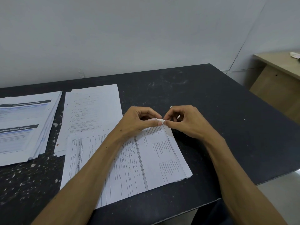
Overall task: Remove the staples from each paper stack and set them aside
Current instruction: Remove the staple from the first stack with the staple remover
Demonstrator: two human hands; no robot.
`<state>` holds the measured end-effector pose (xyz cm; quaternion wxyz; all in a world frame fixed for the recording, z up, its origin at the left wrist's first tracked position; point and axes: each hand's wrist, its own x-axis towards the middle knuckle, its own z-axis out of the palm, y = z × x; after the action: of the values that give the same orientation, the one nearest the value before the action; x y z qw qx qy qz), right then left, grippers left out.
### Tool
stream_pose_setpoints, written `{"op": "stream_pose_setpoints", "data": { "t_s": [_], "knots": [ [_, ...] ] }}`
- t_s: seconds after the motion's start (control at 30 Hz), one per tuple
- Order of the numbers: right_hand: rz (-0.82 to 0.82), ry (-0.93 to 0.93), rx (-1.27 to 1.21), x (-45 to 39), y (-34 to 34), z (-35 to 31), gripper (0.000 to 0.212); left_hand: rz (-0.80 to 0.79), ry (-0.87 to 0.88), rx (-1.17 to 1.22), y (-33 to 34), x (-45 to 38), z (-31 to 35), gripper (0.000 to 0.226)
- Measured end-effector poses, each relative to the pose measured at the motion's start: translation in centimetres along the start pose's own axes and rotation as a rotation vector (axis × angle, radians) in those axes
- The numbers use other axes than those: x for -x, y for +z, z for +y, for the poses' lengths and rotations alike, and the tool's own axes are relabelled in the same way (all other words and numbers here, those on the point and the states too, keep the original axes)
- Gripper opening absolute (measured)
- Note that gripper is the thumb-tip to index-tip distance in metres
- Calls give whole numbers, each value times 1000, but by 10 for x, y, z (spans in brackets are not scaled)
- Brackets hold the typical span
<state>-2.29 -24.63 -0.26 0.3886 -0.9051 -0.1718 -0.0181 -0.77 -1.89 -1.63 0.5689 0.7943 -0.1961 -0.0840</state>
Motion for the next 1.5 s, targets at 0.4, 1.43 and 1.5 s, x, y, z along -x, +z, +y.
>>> {"op": "stream_pose_setpoints", "data": {
  "t_s": [0.4, 1.43, 1.5],
  "knots": [
    [138, 2, 7, -2, -3, -2, 5, 35, -2, -21, 3, 0, 0, 18],
    [-29, 230, -241, 19, -3, -17, 18, 225, -18, -176, 21, -8, -3, 14],
    [-11, 229, -194, 18, -1, -16, 18, 224, -26, -179, 22, -8, -2, 15]
  ]
}}
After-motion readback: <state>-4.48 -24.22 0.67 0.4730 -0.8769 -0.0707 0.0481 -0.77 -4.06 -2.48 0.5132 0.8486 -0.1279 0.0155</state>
